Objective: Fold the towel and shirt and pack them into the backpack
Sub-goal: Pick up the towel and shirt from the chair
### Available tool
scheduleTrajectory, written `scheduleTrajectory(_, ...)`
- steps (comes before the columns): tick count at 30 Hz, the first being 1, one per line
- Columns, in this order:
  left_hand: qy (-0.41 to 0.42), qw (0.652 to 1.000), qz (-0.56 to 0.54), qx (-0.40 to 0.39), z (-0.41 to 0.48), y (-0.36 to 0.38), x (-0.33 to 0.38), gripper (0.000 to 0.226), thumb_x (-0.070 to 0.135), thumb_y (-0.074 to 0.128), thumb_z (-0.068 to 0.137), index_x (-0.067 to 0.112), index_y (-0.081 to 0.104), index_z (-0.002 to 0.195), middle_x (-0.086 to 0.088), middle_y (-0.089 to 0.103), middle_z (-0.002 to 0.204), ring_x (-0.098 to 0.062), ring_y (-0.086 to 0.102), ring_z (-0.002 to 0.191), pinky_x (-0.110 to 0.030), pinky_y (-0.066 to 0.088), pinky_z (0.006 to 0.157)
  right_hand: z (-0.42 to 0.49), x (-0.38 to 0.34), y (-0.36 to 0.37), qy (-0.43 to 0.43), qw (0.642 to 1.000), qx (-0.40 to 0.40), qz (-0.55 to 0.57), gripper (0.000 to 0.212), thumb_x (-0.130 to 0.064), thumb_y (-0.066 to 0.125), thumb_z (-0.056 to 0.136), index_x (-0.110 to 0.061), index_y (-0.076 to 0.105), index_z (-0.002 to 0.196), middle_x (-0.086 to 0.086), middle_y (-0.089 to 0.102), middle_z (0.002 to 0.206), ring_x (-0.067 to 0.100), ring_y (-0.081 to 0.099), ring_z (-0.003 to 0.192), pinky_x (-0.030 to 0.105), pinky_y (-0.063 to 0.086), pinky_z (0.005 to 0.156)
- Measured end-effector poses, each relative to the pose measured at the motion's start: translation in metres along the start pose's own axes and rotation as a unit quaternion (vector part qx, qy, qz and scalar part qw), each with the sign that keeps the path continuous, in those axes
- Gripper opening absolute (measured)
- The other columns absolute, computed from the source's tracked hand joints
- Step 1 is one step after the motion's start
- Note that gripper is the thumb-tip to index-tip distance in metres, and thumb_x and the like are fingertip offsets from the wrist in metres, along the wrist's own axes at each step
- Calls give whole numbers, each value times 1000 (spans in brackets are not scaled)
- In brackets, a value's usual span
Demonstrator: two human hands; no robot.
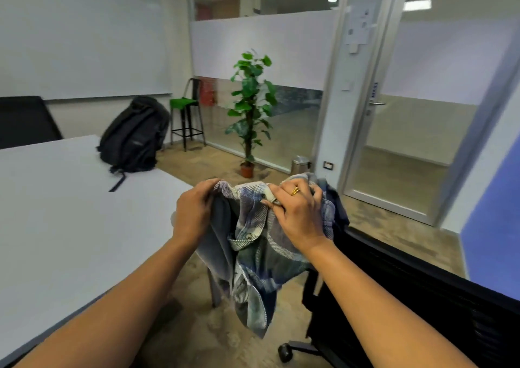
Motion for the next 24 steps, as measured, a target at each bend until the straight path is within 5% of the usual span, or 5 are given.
scheduleTrajectory(7, -23, 996, 79, 41, 28, -68, -111, 37, 5, 44, 78, 7, 67, 106, -12, 66, 107, -30, 62, 96, -23, 36, 77, 46, -83, 119, -41, 996, -12, 79, 36, -41, 46, 79, -21, 71, 96, -8, 63, 79, 14, 41, 88, 43, 42, 70)
scheduleTrajectory(13, -32, 985, 139, 92, 87, -138, -201, 32, -1, 48, 83, 10, 67, 107, -10, 66, 108, -29, 61, 98, -25, 39, 79, 119, -167, 217, -85, 985, 14, 151, 29, -23, 76, 65, -16, 71, 93, -4, 64, 77, 16, 39, 85, 40, 40, 66)
scheduleTrajectory(18, -31, 968, 190, 162, 154, -196, -248, 41, 8, 38, 79, 6, 66, 109, -17, 65, 112, -35, 60, 103, -36, 42, 85, 207, -229, 277, -111, 977, 39, 178, 34, -18, 82, 63, -15, 70, 94, 0, 61, 76, 20, 38, 85, 40, 40, 66)
scheduleTrajectory(22, -2, 946, 215, 243, 209, -236, -272, 37, 5, 40, 85, 2, 64, 113, -18, 62, 120, -36, 56, 115, -46, 42, 96, 279, -265, 297, -136, 963, 119, 201, 24, -23, 65, 72, -14, 72, 93, 6, 64, 79, 30, 53, 83, 44, 44, 65)
scheduleTrajectory(24, 13, 931, 252, 265, 228, -247, -286, 36, 2, 42, 88, 3, 62, 118, -18, 58, 126, -37, 49, 124, -58, 39, 98, 300, -275, 309, -134, 956, 159, 206, 30, -26, 53, 75, -15, 72, 95, 8, 65, 82, 26, 46, 86, 43, 44, 65)
Point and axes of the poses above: each hand's wrist, its own z-axis towards the middle knuckle, its own y-axis out of the palm, x = y × z, the point moved 2 cm from there along z, towards the middle knuckle
